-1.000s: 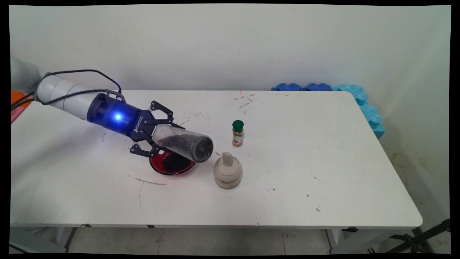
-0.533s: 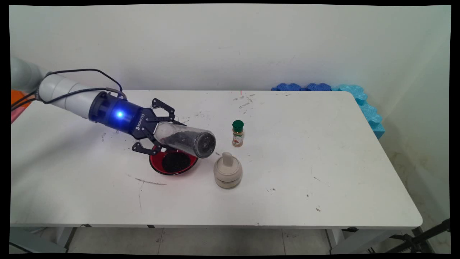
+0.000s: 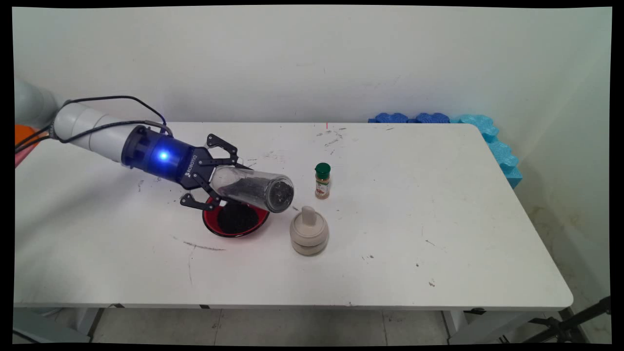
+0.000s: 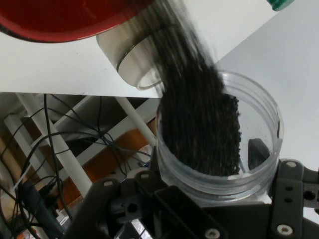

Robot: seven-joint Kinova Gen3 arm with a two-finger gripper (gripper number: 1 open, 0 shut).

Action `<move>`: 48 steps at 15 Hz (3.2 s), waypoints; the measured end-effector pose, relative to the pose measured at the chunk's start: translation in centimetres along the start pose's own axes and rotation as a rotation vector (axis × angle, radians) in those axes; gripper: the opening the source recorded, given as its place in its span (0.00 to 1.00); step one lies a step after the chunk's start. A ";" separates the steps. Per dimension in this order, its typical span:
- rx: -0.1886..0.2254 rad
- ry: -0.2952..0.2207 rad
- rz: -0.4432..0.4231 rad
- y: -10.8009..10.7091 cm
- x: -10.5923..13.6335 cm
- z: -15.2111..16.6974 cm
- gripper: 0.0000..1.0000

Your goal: Pour the black seasoning powder in the red bowl

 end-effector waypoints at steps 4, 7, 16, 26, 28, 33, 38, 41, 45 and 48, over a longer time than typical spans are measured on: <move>-0.001 -0.002 -0.004 -0.1 0.1 0.1 0.00; -0.001 -0.004 -0.006 -0.1 0.2 0.2 0.00; 0.004 0.007 0.080 0.3 0.6 0.4 0.00; 0.012 0.061 0.312 1.3 0.7 -0.1 0.00; 0.015 0.067 0.343 1.3 0.5 -0.1 0.00; 0.024 0.087 0.436 1.5 0.2 -0.6 0.00; 0.036 0.118 0.537 1.9 -0.2 -1.4 0.00; 0.044 0.141 0.605 2.3 -0.6 -2.1 0.00; 0.055 0.171 0.707 2.9 -1.2 -3.0 0.00; 0.065 0.192 0.835 3.5 -2.0 -3.7 0.00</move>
